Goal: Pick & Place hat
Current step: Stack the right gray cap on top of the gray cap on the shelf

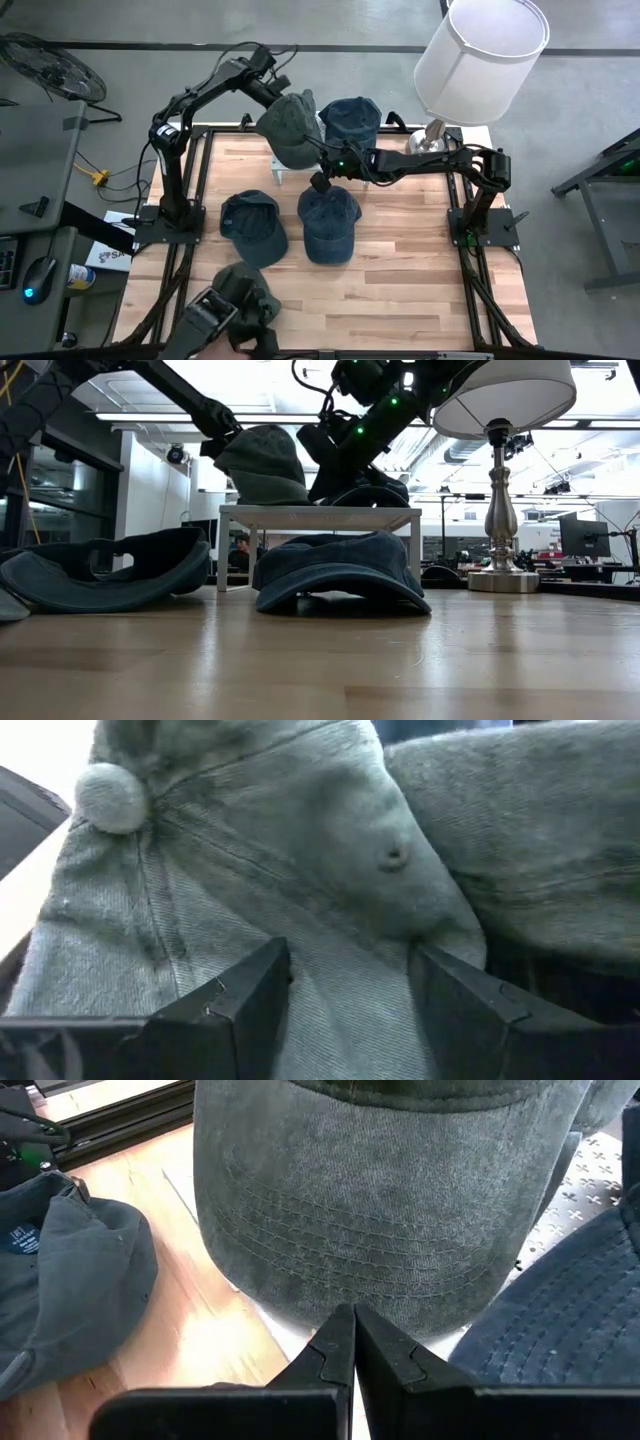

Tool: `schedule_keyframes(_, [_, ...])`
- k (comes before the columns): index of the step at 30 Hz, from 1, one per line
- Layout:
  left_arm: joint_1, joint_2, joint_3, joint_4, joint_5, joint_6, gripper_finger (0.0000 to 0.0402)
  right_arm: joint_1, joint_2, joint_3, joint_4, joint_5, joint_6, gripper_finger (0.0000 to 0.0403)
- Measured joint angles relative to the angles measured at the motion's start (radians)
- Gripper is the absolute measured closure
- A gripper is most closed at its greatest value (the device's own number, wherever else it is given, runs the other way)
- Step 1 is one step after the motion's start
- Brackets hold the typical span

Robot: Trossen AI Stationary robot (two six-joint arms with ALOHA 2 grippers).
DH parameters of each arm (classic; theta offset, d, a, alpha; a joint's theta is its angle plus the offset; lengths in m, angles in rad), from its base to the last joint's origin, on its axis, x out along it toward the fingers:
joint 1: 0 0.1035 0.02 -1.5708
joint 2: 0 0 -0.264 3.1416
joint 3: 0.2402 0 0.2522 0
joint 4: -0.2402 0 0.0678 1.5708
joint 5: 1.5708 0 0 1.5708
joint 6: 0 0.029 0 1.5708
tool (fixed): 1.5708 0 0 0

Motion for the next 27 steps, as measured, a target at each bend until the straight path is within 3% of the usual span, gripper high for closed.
schedule_keyframes(9, [-0.057,0.0,0.0,-0.08,0.003,0.088,0.0195,0.003,0.0,0.0,-0.001,-0.011,0.003,0.0403])
schedule_keyframes(27, [-0.107,-0.002,0.0,-0.073,-0.067,0.068,0.0195,0.023,-0.046,-0.002,0.046,0.061,-0.022,0.0402])
